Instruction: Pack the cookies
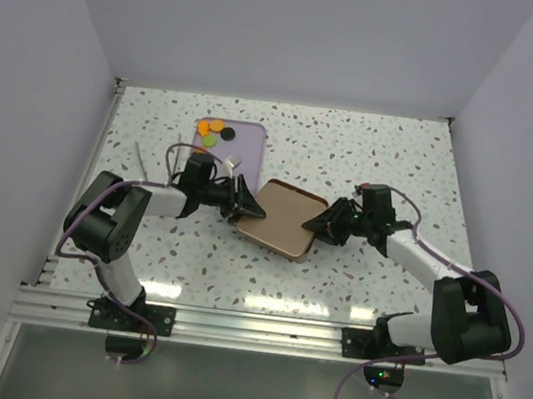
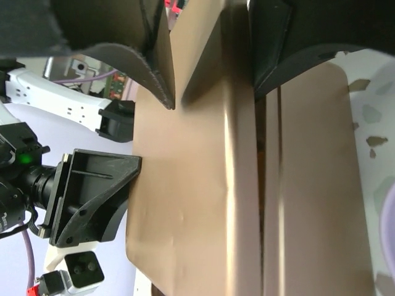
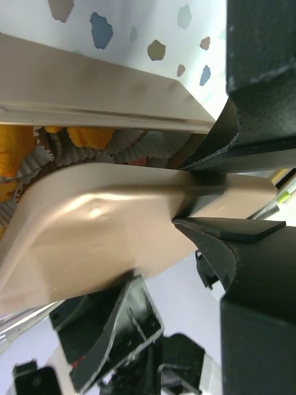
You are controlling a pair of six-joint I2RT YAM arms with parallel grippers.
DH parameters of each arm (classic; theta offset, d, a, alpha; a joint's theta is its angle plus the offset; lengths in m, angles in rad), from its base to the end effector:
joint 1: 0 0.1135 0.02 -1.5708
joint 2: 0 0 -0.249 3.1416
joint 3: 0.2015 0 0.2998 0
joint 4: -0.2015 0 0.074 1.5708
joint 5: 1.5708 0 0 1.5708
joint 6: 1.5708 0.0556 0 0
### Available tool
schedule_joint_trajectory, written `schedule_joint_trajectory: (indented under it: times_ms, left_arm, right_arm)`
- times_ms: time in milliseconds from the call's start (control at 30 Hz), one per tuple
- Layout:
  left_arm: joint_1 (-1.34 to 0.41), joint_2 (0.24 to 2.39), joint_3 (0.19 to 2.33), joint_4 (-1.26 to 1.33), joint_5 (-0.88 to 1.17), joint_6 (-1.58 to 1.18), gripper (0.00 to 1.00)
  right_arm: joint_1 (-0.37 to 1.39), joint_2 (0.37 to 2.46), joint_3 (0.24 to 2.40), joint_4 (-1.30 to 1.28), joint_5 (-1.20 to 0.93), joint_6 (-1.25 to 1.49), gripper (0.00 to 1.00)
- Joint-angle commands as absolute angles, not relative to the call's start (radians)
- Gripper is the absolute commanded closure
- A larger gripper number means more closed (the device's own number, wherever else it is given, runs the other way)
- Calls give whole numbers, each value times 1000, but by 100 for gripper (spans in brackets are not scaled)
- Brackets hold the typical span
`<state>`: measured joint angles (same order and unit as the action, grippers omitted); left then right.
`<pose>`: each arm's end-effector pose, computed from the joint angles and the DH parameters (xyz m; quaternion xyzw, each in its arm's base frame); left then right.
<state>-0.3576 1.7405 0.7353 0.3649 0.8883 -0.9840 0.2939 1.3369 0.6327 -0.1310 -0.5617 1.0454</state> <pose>0.3199 -0.1656 0.0779 -0.0652 0.8271 -0.5526 0.0786 0.2845 0.1171 0.1215 0.2363 0.8706 0.4172 0.1103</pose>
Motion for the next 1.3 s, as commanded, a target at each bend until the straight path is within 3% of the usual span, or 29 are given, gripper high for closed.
schedule_joint_trajectory:
  times_ms: [0,133,367,533,967,1133,1267]
  left_arm:
    - [-356,1727,808,437,859,-913,49]
    - [-356,1740,813,426,848,-905,43]
    - [-359,1766,880,357,831,-868,42]
    - [-362,1781,910,319,818,-848,42]
    - [-365,1778,928,249,776,-802,42]
    - [-374,1770,914,236,758,-799,42]
    - [-382,1770,907,252,750,-811,42]
  right_arm:
    - [305,1371,594,-295,-453,922,75]
    - [296,1391,597,-284,-449,917,75]
    - [273,1413,646,-322,-428,896,71]
    - [264,1393,704,-383,-387,865,55]
    - [235,1396,784,-489,-367,812,48]
    - [236,1391,853,-584,-330,782,38]
    - [236,1385,896,-632,-308,756,35]
